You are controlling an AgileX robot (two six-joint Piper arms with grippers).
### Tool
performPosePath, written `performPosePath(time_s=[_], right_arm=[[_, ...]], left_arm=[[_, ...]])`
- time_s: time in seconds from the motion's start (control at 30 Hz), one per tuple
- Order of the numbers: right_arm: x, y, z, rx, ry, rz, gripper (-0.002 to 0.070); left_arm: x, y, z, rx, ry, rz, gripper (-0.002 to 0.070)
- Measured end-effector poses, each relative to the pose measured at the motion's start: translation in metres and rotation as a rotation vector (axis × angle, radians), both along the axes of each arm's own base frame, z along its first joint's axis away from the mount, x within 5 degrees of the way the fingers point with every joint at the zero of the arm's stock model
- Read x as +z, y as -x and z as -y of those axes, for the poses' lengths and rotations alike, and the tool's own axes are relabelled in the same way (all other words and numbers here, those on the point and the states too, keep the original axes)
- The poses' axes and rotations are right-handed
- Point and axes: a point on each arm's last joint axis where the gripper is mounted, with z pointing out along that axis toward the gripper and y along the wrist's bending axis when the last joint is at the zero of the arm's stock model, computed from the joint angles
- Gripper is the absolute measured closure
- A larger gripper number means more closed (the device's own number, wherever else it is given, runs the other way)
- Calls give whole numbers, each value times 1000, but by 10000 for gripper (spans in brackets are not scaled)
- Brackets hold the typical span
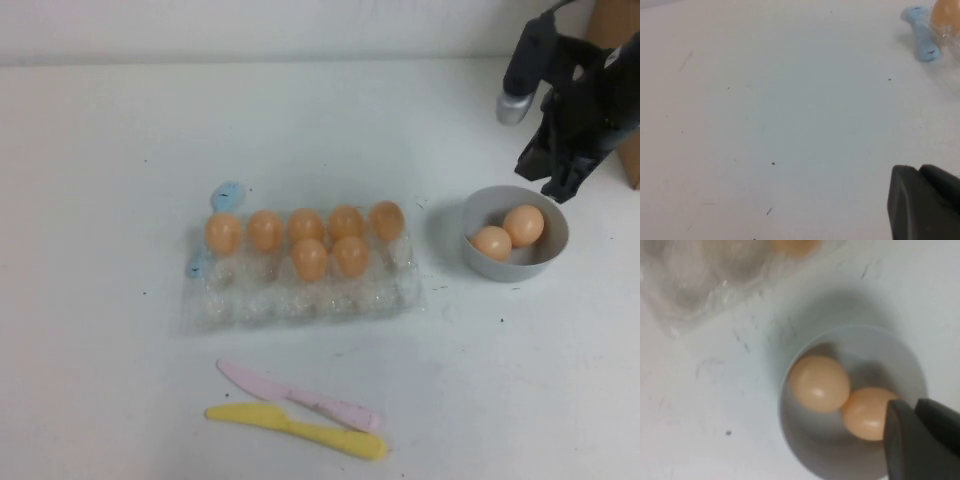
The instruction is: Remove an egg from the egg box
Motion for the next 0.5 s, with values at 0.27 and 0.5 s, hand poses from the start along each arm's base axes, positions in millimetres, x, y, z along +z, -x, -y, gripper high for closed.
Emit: performPosePath(time_s=[0.27,0.5], right_arm=[[16,76,10,-255,-301,235,689],[24,172,29,-451,-591,418,691]], left_arm=[[0,0,0,0,0,0,679],[0,0,0,0,0,0,679]])
